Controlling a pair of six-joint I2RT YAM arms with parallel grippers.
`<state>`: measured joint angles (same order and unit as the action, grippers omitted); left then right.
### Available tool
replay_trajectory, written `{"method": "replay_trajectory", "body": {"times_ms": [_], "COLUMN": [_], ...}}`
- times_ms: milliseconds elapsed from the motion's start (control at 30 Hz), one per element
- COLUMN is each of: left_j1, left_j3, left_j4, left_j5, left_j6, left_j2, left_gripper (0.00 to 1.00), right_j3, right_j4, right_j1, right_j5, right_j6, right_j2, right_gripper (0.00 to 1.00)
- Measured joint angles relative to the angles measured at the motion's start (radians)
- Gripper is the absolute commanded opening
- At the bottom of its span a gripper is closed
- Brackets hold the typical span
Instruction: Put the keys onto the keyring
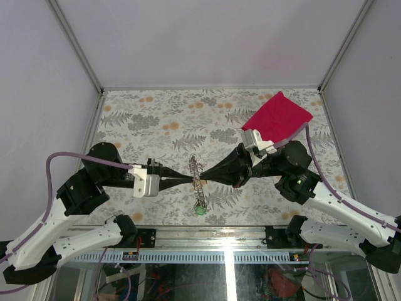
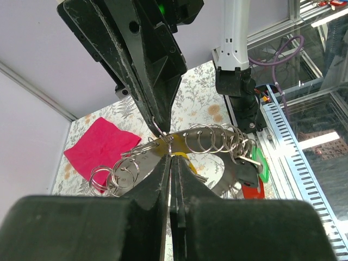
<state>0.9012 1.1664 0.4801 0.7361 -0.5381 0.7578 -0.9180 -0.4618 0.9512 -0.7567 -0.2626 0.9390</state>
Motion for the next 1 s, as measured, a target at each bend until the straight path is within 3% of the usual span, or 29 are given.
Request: {"method": "replay_trajectory", "body": {"times_ms": [767, 1000], "left_j1": [-0.006, -0.006], "left_j3": [0.000, 0.000], "left_j4": [0.008, 0.006], "left_j5": [-0.012, -0.045], "left_j6": [-0.002, -0.002], "left_j2": [0.006, 0.005], "left_gripper": [0.00, 0.00], "right_j3": [0.010, 0.070], "right_j4": [0.025, -0.056], "right_j1": [0.000, 0.000], "right_j5": [0.034, 0.104], "right_j6": [-0.012, -0.068], "right_j2": [-0.007, -0.026], "right_gripper": [0.00, 0.00]}}
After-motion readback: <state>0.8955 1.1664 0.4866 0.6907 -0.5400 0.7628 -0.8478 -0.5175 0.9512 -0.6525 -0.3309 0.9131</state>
